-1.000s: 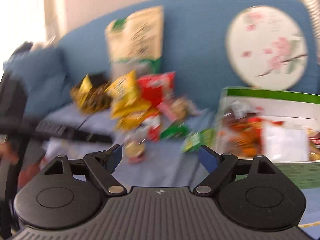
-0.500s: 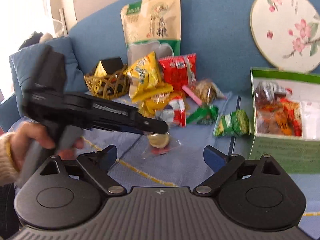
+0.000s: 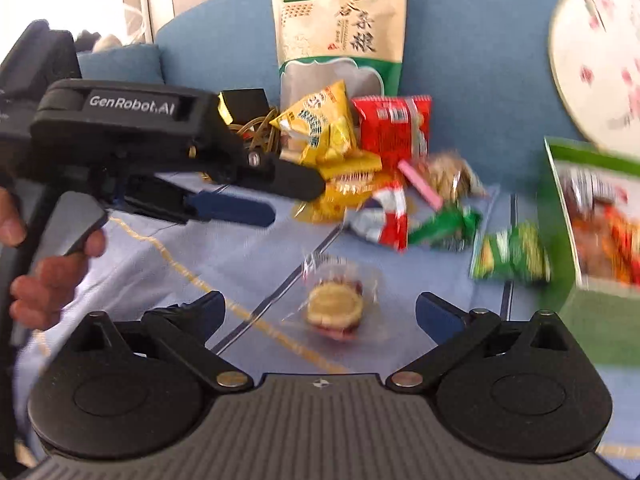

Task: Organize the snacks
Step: 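Grasp the wrapped round cookie with the left tool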

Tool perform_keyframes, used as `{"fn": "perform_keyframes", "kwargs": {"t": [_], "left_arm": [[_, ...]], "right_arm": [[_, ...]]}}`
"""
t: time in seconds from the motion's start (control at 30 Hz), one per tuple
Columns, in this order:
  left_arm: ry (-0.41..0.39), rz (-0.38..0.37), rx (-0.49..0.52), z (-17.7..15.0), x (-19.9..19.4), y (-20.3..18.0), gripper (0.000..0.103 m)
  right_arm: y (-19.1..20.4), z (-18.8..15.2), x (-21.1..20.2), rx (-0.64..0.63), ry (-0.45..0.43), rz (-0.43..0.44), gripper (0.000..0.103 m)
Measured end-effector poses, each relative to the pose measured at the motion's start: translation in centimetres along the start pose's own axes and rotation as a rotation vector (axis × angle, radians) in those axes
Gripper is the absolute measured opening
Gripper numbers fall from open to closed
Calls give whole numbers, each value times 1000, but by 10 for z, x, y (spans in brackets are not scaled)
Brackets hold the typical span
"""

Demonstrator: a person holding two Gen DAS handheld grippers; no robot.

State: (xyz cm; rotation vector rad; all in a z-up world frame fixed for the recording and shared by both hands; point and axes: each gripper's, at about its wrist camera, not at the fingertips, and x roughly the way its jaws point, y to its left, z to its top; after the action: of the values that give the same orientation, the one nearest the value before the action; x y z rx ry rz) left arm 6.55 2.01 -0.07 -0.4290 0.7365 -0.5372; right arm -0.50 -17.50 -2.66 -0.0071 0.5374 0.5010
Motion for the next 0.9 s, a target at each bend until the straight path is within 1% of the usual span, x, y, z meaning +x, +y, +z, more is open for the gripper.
{"fn": "perform_keyframes", "kwargs": {"t": [0.1,0.2,0.23,0.33,0.4,0.5,0.6,0.7,0.77,0.83,0.9], "left_arm": [[9,9,-4,-3,4,3,103],[14,24,18,-6,9,1,103],[17,30,32,-8,10,1,103],[28,32,66,-10,11,0,103],[22,31,82,-11,9,-1,103],[11,30,93,-10,8,-2,103],[3,53,101,-6,14,-4,103],[-15,72,115,7,27,-10,103],[-30,78,111,16,39,-14,103],[-5,74,108,25,57,-16,103],[18,107,122,28,72,-17,103]], "right_arm": [[1,6,14,-30,17,-47,103],[-6,2,24,9,71,-53,103],[-8,0,27,25,98,-50,83],[-13,3,22,62,109,-53,82],[-15,5,13,69,81,-54,81],[-15,8,0,58,68,-105,80],[-24,6,-7,90,85,-125,80],[-31,7,-8,120,96,-147,81],[-32,6,-8,132,93,-139,81],[-31,5,-9,132,93,-124,81],[-28,3,-8,125,96,-120,81]]}}
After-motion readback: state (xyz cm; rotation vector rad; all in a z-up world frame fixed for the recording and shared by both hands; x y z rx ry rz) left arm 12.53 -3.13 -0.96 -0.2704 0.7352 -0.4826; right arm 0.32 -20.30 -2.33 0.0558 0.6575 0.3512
